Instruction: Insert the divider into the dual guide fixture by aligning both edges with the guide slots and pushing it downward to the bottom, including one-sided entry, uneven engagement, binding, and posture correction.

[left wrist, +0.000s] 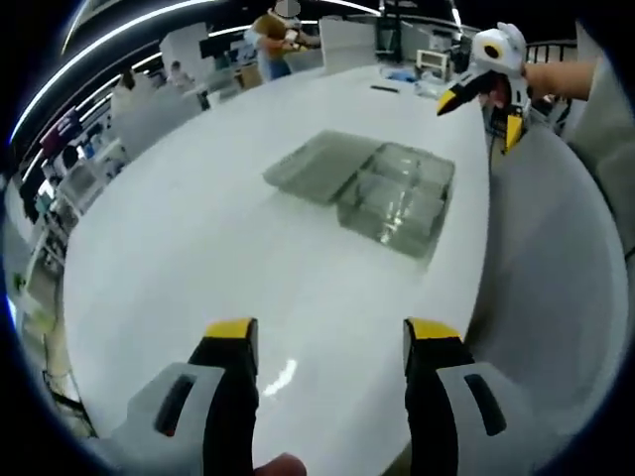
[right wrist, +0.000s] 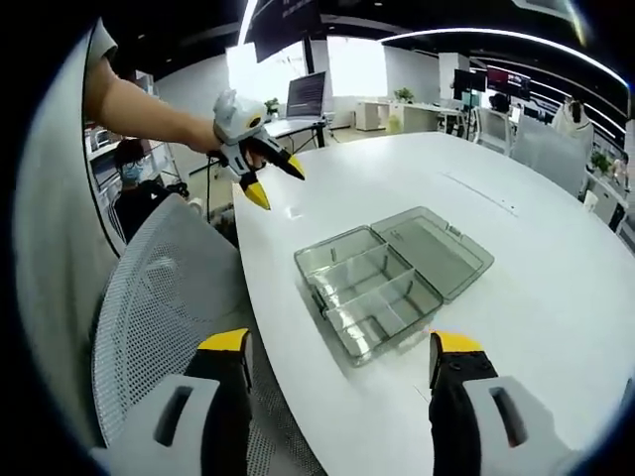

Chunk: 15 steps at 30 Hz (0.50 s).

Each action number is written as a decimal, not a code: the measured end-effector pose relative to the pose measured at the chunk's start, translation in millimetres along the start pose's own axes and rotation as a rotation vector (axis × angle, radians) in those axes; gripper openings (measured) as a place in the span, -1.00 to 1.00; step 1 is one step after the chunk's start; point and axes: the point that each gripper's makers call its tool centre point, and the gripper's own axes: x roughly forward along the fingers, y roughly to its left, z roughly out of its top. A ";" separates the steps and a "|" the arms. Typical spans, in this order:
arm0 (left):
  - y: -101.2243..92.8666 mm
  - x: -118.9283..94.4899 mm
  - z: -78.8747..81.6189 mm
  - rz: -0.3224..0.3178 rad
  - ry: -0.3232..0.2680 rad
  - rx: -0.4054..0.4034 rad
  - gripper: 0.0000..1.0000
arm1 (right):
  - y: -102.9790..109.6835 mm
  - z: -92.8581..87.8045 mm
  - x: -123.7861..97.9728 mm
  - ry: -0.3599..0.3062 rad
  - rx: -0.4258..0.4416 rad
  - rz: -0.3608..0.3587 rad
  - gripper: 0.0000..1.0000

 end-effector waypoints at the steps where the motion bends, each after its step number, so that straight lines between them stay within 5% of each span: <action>1: 1.7 0.7 -4.6 -0.003 0.017 0.012 0.16 | -0.5 -0.6 -0.3 0.000 0.001 -0.001 0.42; 15: 19.9 8.5 -32.2 -0.049 0.135 0.139 0.13 | -4.5 -1.0 -0.7 -0.005 0.023 -0.010 0.43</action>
